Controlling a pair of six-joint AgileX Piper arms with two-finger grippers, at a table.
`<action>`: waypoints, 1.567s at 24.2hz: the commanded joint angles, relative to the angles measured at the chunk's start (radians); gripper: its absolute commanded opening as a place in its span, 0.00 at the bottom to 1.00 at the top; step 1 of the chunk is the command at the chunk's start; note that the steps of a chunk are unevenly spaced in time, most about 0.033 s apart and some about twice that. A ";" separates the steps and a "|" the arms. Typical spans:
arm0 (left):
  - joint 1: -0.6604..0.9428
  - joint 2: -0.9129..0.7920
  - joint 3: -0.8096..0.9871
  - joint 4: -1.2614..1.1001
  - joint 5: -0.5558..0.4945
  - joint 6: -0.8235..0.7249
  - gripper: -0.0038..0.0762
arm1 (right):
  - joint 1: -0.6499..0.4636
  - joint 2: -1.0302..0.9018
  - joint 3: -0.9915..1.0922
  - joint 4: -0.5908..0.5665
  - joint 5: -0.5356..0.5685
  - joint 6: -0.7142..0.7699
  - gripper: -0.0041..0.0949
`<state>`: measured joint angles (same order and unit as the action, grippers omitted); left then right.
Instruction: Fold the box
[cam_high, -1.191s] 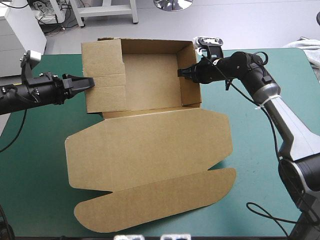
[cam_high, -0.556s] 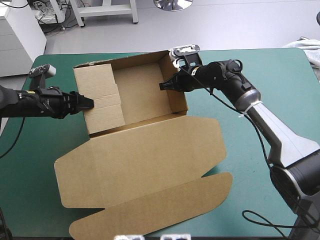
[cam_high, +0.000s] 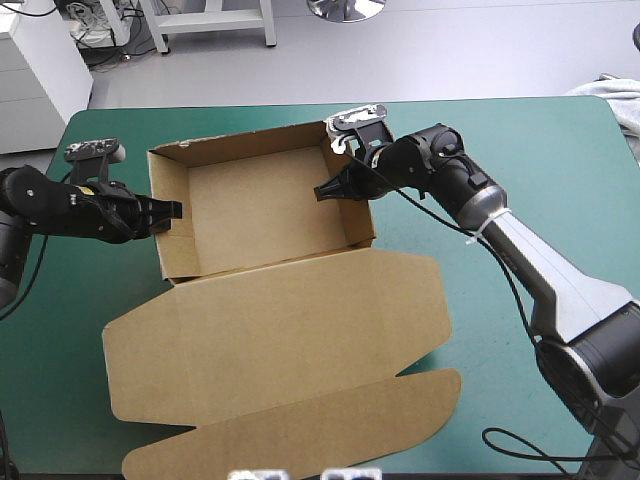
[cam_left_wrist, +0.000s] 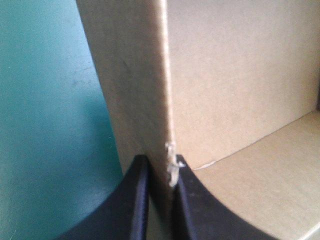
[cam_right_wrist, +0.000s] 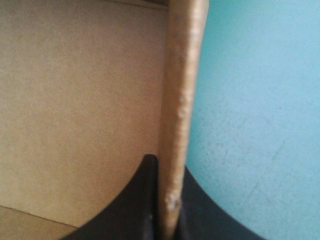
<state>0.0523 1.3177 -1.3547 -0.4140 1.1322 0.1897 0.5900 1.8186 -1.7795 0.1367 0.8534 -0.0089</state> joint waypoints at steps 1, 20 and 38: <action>-0.037 -0.025 -0.032 0.001 -0.117 0.002 0.04 | 0.015 -0.078 -0.031 -0.025 0.083 -0.018 0.04; -0.312 0.063 -0.032 0.269 -0.125 -0.210 0.04 | 0.024 -0.112 -0.005 -0.052 0.397 0.156 0.04; -0.421 0.264 -0.032 0.382 -0.171 -0.312 0.04 | -0.043 0.009 0.119 -0.096 0.275 0.197 0.03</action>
<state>-0.3622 1.6163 -1.3539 -0.0290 1.0572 -0.1424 0.5542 1.8580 -1.6387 0.0091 1.1375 0.2251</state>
